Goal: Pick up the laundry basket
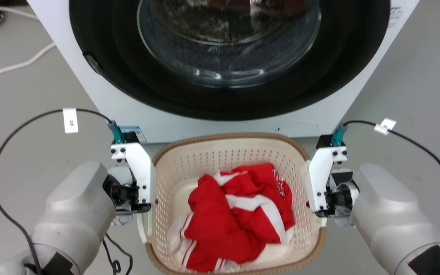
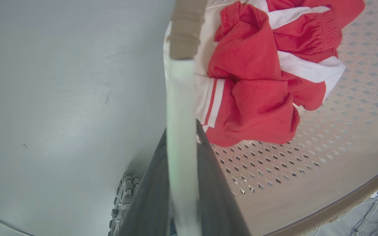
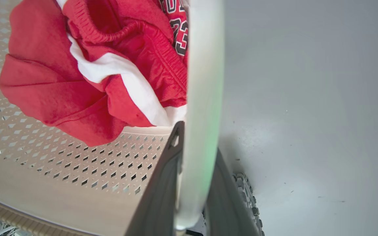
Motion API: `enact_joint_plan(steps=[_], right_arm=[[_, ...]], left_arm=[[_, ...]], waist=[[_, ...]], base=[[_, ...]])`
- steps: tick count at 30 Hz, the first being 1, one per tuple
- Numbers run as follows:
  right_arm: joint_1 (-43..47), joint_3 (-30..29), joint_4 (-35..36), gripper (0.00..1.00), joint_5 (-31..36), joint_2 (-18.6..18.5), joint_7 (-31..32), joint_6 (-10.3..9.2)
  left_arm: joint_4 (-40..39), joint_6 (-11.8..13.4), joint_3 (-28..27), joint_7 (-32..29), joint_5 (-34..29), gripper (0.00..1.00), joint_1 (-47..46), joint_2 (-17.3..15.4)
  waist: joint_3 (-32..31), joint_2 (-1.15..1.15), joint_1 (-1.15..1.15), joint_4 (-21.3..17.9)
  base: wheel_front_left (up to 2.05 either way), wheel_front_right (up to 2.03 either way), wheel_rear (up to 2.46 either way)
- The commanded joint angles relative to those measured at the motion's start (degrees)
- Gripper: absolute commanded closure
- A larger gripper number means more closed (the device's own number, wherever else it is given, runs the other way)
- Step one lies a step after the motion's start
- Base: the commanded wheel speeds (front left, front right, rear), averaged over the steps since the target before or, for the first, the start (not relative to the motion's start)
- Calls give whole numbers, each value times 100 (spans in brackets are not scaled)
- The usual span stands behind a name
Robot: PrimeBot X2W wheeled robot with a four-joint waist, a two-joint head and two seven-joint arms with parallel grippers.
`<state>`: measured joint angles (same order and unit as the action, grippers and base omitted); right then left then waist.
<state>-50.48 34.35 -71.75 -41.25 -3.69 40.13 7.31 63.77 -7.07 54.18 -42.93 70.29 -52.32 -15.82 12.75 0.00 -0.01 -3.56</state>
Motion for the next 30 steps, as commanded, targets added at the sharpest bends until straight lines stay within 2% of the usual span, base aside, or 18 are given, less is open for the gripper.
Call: enact_joint_plan(steps=[1,16,30], right_arm=[[112,44,41,100,-117,148,79,32],[639,280,-52,100,-489,166,502,50],[743,468,-86,100,-666,176,455,51]], left_arm=[[-41,-73,10,-83,120,100,141,217],[260,-74,29,-403,454,100,716,493],[306,-75,59,-359,550,100,826,567]], waist=[[-329,0,1,3],[-1182,0,1,5],[-1360,0,1,13]], base=[[0,0,0],[0,0,0],[0,0,0]])
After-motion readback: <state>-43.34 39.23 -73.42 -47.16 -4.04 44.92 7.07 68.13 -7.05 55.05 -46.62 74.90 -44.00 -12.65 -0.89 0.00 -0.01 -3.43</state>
